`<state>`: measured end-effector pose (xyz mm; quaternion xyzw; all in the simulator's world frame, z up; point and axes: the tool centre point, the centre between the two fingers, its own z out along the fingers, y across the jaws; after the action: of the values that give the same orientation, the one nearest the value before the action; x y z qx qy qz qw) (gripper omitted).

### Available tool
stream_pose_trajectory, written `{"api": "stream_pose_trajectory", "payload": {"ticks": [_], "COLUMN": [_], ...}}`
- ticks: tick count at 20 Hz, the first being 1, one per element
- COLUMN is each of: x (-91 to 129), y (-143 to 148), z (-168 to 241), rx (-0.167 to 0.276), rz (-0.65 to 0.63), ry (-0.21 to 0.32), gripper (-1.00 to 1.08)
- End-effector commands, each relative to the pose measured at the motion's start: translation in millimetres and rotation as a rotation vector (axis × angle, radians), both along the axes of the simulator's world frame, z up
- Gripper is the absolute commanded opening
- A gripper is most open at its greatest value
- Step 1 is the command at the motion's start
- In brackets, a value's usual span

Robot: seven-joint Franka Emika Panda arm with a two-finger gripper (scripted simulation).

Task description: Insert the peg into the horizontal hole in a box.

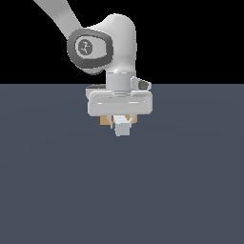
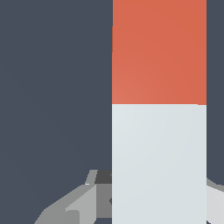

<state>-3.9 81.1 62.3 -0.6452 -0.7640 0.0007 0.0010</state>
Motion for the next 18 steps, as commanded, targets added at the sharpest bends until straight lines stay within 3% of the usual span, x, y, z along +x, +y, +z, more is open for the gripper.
{"api": "stream_pose_trajectory", "payload": {"ticks": [1, 7, 18], "x": [3.7, 7.5, 11.0], "y": [16.7, 36.0, 35.8], "z": [4.1, 7.2, 8.4], "rx": [0.000, 0.000, 0.001], "rz": [-0.003, -0.003, -0.001], "ry": [-0.003, -0.003, -0.004], "gripper": [-1.00, -1.00, -1.00]}}
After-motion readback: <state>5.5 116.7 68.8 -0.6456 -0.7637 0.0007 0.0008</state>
